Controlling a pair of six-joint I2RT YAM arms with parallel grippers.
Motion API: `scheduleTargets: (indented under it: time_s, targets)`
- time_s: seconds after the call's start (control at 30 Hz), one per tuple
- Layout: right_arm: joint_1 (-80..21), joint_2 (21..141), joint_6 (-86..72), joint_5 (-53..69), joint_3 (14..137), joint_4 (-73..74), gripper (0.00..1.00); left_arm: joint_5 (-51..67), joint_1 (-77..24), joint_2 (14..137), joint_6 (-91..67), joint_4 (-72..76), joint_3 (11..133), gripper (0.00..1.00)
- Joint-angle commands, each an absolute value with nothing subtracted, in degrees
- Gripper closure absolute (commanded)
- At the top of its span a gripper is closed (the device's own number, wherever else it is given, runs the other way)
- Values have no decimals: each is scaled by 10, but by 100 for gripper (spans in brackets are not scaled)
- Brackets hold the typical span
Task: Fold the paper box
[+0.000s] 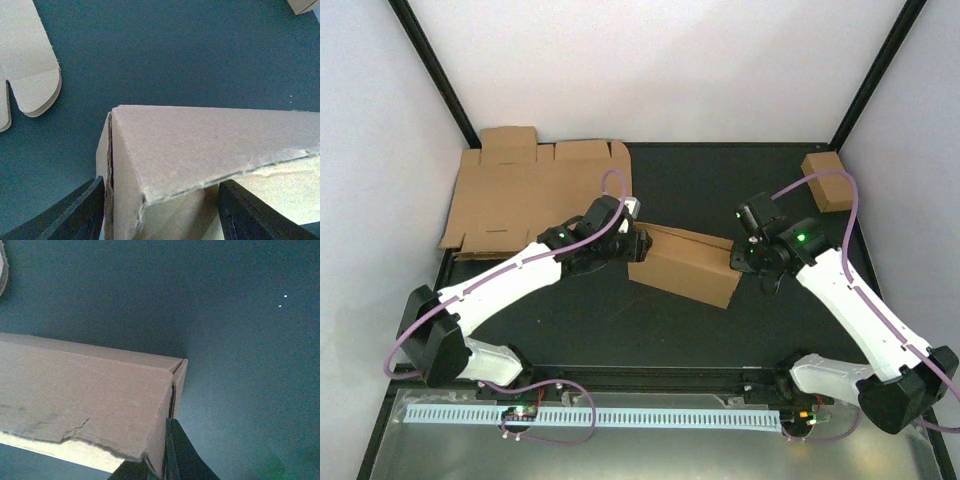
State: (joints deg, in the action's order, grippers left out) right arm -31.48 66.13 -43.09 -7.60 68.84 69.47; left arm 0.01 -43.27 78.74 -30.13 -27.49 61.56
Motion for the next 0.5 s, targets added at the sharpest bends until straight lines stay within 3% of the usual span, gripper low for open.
scheduleTargets:
  time_s: [0.0, 0.47]
  targets:
    - [-317, 675, -418, -96, 699, 738, 98, 2, -442, 810, -302, -328, 620, 37]
    - [-319, 635, -492, -46, 632, 683, 99, 2, -443, 807, -310, -332, 621, 37]
